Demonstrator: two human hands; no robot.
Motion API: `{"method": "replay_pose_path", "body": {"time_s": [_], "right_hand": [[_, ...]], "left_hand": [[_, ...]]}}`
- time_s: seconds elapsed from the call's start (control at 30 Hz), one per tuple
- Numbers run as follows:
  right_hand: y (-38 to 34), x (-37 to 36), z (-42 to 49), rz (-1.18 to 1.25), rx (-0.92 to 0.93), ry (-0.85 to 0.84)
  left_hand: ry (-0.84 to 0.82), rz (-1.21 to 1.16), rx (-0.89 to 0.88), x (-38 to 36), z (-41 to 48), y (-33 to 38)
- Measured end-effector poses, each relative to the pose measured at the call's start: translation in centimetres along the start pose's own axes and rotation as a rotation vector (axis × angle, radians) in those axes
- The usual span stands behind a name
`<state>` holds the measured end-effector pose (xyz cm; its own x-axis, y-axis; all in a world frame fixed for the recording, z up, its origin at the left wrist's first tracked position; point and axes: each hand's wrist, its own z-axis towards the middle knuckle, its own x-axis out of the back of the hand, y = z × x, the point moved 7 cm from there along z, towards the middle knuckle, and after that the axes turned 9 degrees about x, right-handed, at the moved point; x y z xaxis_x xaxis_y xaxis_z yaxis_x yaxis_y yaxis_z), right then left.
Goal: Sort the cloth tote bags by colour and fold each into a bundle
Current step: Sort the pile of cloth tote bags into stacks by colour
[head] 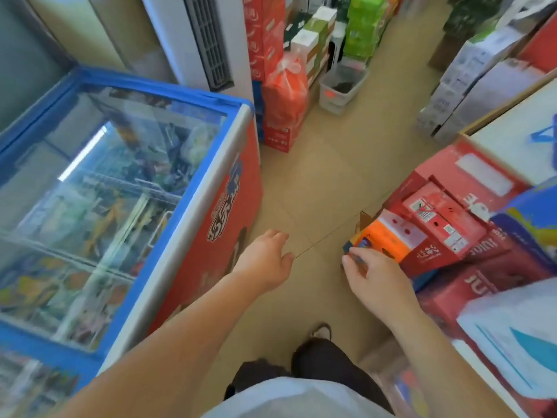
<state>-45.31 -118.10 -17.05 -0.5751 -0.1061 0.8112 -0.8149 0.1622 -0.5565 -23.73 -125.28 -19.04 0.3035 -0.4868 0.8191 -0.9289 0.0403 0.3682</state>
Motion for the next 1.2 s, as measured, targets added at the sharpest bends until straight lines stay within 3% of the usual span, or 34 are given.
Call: {"method": "replay_pose_path", "body": {"time_s": [0.47, 0.8, 1.0, 1.2], "right_hand": [[8.8, 11.9, 33.4, -0.097, -0.006, -0.074], [13.6, 17.5, 54.7, -0.061, -0.170, -0.061], [16.0, 23.4, 63.5, 0.019, -0.296, 0.041], [23.8, 30.0, 67.7, 0.083, -0.461, 0.177]], "left_hand": [[-0.088, 0.042, -0.045, 10.6, 32.2, 15.0], [-0.098, 0.054, -0.134, 18.9, 57.2, 21.8], [-0.183, 0.140, -0.270, 21.4, 68.6, 29.5], [-0.271, 0.186, -0.437, 20.6, 76.9, 42.0]]}}
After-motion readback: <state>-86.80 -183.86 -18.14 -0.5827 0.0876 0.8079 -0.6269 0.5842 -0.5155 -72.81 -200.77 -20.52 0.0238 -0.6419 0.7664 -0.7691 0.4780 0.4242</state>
